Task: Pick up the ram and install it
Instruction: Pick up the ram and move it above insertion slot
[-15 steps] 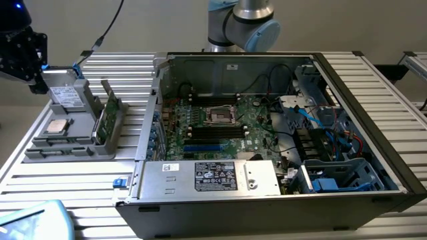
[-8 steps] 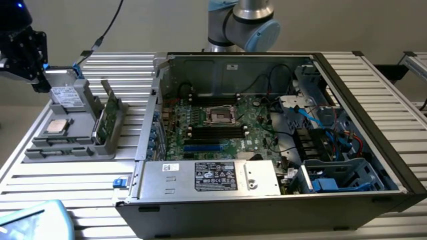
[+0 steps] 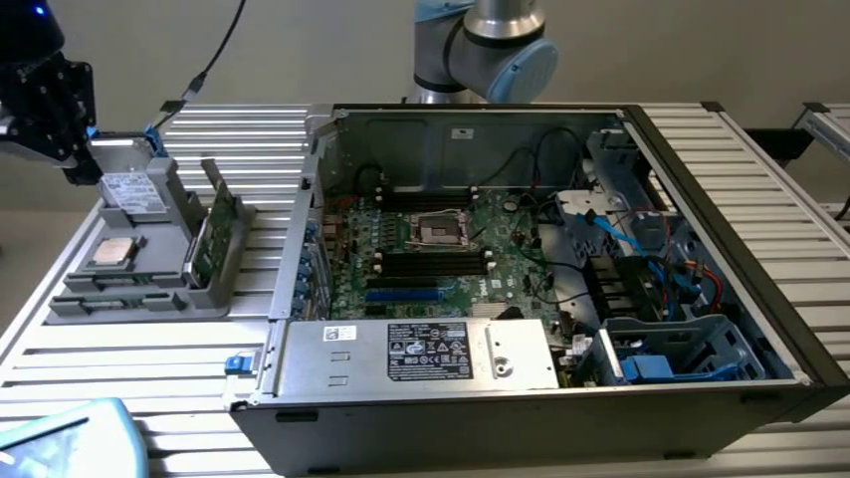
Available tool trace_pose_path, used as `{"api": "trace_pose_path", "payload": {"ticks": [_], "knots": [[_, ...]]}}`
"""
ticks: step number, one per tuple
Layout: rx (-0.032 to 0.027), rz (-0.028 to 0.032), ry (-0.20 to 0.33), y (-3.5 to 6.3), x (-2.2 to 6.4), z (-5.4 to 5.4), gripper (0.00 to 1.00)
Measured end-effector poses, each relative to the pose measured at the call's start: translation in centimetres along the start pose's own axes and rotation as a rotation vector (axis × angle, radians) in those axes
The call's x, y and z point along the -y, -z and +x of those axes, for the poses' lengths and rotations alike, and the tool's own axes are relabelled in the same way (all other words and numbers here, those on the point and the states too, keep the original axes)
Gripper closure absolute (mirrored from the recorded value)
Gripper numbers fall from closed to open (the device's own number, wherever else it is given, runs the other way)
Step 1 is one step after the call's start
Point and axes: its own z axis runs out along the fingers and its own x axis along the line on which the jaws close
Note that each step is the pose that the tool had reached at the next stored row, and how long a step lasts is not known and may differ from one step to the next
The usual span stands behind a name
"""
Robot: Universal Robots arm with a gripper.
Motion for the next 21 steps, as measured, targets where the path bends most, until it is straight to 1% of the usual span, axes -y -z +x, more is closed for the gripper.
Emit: {"api": "trace_pose_path", "payload": {"ticks": [1,2,4,6,7,10,13,16,21], "knots": [[0.0000,0.0000,0.000,0.00,0.00,0.0,0.82],[0.0000,0.0000,0.000,0.00,0.00,0.0,0.82],[0.0000,0.0000,0.000,0.00,0.00,0.0,0.69],[0.0001,0.0002,0.000,-0.05,-0.05,0.0,0.69],[-0.0003,0.0005,0.000,-0.14,-0.18,0.0,0.63],[-0.0013,0.0039,0.000,-0.51,-0.89,0.0,0.63],[-0.0059,0.0042,0.001,-0.83,-1.46,0.0,0.63],[-0.0060,0.0065,0.001,-1.33,-1.97,-0.1,0.63],[-0.0054,0.0115,0.001,-2.22,-2.12,0.1,0.63]]}}
